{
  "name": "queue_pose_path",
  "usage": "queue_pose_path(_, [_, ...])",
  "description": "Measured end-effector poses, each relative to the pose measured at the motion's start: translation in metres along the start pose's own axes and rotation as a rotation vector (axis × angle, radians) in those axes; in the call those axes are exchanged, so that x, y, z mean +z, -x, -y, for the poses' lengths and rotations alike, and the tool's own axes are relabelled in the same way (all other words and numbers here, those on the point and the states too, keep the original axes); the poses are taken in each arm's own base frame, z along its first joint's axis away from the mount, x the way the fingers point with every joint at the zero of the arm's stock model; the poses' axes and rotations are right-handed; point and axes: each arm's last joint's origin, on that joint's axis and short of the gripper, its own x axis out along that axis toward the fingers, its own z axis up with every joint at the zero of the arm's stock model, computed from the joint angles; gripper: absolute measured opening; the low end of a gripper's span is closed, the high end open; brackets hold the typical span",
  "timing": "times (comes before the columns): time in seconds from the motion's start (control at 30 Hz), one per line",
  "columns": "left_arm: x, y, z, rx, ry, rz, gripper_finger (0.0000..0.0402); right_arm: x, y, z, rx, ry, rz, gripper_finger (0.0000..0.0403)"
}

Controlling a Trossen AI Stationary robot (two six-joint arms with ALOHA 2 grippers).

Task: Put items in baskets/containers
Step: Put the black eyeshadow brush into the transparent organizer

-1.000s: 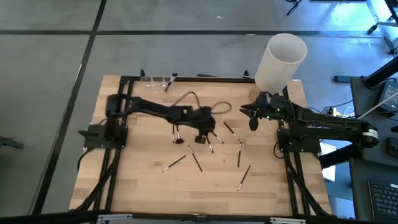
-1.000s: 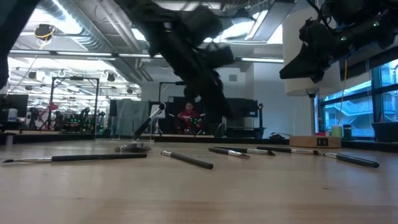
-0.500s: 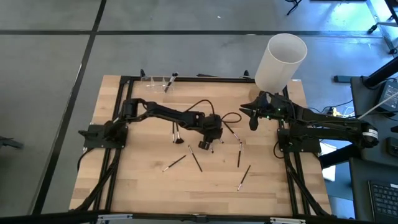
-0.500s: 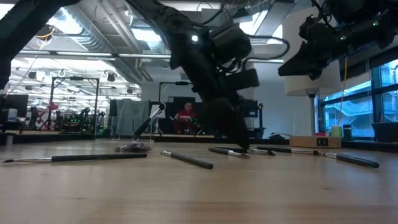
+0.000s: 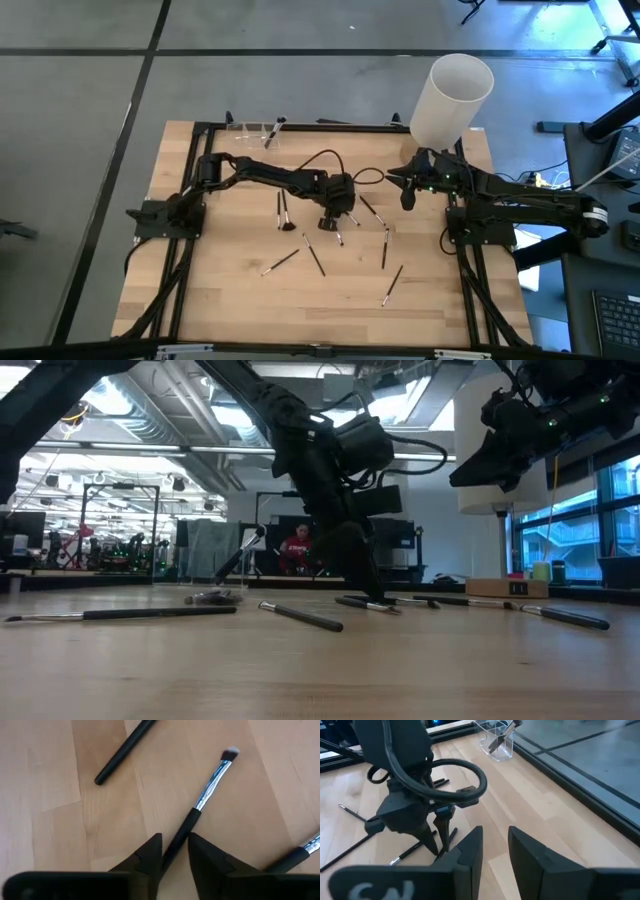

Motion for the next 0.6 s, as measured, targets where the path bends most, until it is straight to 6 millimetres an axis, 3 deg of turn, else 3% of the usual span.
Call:
queue_pose_path(0.3, [0.0017,-0.0001,0.0041,-0.027,-0.007,0.012,0.0042,-0.0017,0.0000,0.0001,-0.002,-0.020,-0.017,0.0092])
queue_pose_path(0.6, [0.0042,-0.0002,0.0047,0.021,-0.013,0.017,0.0052,-0.0016,0.0000,0.0002,-0.002,-0.021,-0.017,0.0092])
